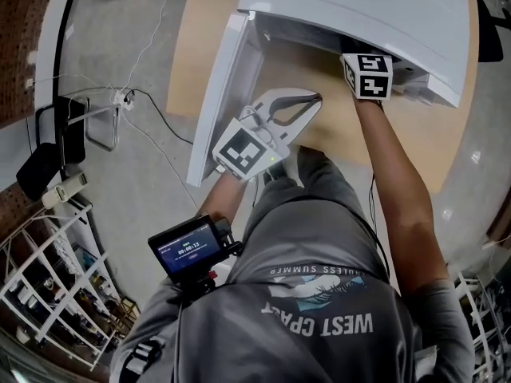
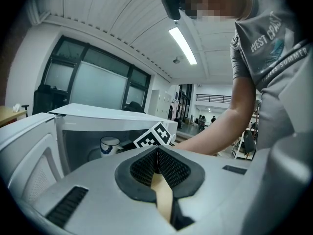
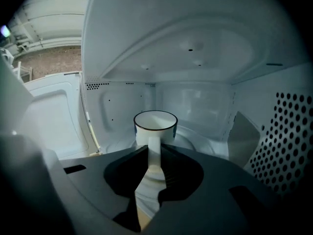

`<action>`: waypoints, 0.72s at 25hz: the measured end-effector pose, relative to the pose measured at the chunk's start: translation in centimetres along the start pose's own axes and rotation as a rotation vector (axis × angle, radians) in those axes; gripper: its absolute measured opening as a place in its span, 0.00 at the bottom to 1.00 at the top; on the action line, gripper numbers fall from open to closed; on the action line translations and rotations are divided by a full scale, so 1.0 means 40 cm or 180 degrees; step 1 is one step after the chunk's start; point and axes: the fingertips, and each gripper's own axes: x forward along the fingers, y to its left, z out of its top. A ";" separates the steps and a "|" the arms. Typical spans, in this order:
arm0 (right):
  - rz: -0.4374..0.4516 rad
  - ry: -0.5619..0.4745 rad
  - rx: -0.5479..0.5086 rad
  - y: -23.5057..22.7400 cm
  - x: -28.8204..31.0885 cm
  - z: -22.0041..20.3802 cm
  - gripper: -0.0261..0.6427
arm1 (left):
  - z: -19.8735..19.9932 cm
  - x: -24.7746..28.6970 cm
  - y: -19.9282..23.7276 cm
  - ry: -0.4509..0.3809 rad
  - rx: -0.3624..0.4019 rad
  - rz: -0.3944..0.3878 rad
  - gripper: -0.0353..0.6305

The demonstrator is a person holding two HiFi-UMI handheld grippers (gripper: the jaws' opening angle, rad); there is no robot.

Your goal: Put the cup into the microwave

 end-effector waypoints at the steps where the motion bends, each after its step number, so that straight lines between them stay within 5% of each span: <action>1: -0.0025 -0.0005 -0.0043 -0.004 0.006 0.002 0.15 | 0.002 0.002 0.001 -0.0038 0.0030 -0.0005 0.09; 18: 0.0035 -0.0240 -0.0181 -0.012 0.014 0.010 0.22 | 0.007 -0.010 0.005 -0.0113 0.0061 0.0047 0.09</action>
